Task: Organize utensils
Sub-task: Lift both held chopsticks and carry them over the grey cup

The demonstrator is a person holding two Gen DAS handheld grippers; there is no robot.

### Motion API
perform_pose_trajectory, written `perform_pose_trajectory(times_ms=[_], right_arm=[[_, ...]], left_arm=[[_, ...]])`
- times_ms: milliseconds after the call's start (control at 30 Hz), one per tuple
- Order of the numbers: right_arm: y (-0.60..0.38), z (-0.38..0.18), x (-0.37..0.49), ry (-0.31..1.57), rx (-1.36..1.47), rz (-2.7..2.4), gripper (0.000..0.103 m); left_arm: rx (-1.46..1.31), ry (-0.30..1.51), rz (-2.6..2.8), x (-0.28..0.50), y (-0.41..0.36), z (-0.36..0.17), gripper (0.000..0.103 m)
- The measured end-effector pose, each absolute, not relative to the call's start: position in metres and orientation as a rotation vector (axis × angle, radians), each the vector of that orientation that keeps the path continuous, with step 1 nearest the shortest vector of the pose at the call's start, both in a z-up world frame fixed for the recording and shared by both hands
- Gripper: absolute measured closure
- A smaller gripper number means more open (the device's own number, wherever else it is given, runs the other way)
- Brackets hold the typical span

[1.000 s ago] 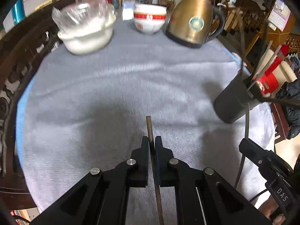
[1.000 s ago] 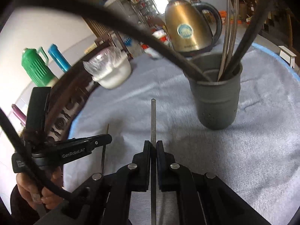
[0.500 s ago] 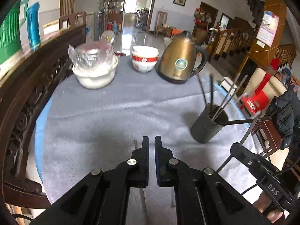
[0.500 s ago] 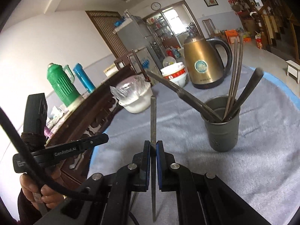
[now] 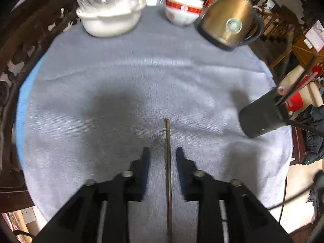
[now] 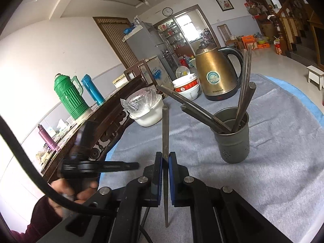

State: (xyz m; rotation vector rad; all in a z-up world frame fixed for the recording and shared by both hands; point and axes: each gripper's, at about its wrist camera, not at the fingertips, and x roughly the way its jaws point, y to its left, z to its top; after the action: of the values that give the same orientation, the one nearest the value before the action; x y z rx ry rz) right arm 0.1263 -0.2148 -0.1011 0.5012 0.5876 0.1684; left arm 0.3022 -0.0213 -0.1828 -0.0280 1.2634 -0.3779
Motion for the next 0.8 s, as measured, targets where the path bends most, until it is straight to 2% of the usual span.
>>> perform_pose_trajectory(times_ms=[433,500,567,667,800], right_arm=[[-0.223,-0.108,0.127,0.600,0.529,0.167,0.097],[-0.222,-0.109,0.127,0.599,0.526,0.164,0.097],[-0.222,-0.109,0.127,0.598,0.531,0.165,0.097],[-0.221,-0.108,0.126,0.593,0.518,0.155,0.097],[-0.221,-0.101,0.121,0.566,0.488,0.136,0.097]], left_arm=[[-0.019,1.377,-0.362,0.326,-0.044,-0.226,0.074],[0.013,1.350,-0.357,0.324,-0.048,-0.226,0.081],[0.041,1.337,-0.346,0.323,-0.052,-0.228,0.096],[0.013,1.333,-0.349,0.319,-0.050,-0.227,0.098],[0.017,1.241,-0.340,0.301,-0.049,-0.201,0.098]])
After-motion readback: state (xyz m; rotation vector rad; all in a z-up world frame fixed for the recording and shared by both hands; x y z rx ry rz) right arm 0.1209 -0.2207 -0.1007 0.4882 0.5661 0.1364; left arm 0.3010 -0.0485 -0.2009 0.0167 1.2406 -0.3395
